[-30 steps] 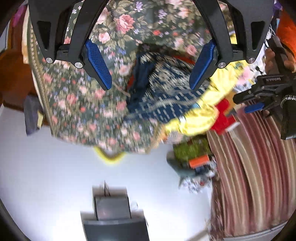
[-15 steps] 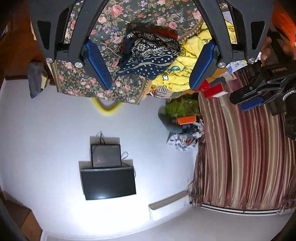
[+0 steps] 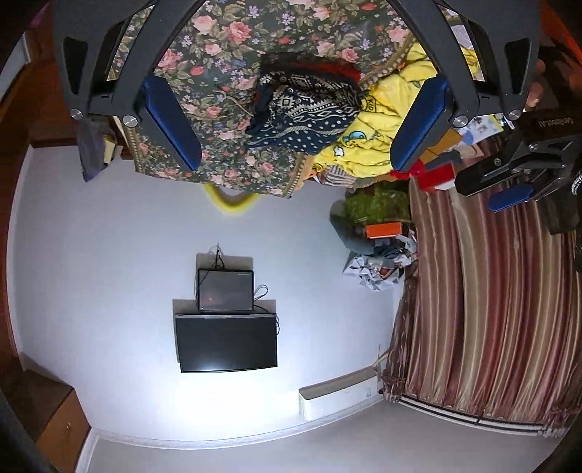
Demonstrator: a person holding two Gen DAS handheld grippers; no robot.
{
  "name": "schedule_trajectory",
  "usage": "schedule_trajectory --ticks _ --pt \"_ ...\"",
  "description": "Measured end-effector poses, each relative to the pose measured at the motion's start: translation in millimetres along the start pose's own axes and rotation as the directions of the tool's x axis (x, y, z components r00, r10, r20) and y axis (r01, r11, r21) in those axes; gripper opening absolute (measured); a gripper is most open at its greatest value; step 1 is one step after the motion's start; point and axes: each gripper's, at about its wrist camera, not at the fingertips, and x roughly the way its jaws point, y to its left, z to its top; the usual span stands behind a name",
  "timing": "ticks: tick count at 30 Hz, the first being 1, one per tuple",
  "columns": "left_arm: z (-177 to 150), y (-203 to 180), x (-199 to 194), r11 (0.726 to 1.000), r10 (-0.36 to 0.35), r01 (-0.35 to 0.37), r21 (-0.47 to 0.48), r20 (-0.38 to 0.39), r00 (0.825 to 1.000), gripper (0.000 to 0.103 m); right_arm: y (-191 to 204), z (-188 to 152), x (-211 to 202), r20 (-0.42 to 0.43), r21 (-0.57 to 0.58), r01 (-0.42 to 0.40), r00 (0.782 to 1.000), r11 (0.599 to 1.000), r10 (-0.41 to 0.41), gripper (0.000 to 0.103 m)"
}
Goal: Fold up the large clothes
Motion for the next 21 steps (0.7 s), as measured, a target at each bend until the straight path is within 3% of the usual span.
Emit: schedule_trajectory --ticks 21 --pt "-7.5 -2.6 6.2 1.000 -0.006 0.006 -0.001 -0.021 1.000 0.103 -0.6 -9.2 -6.7 -0.028 0.031 0.003 1.000 1.000 -0.002 0.103"
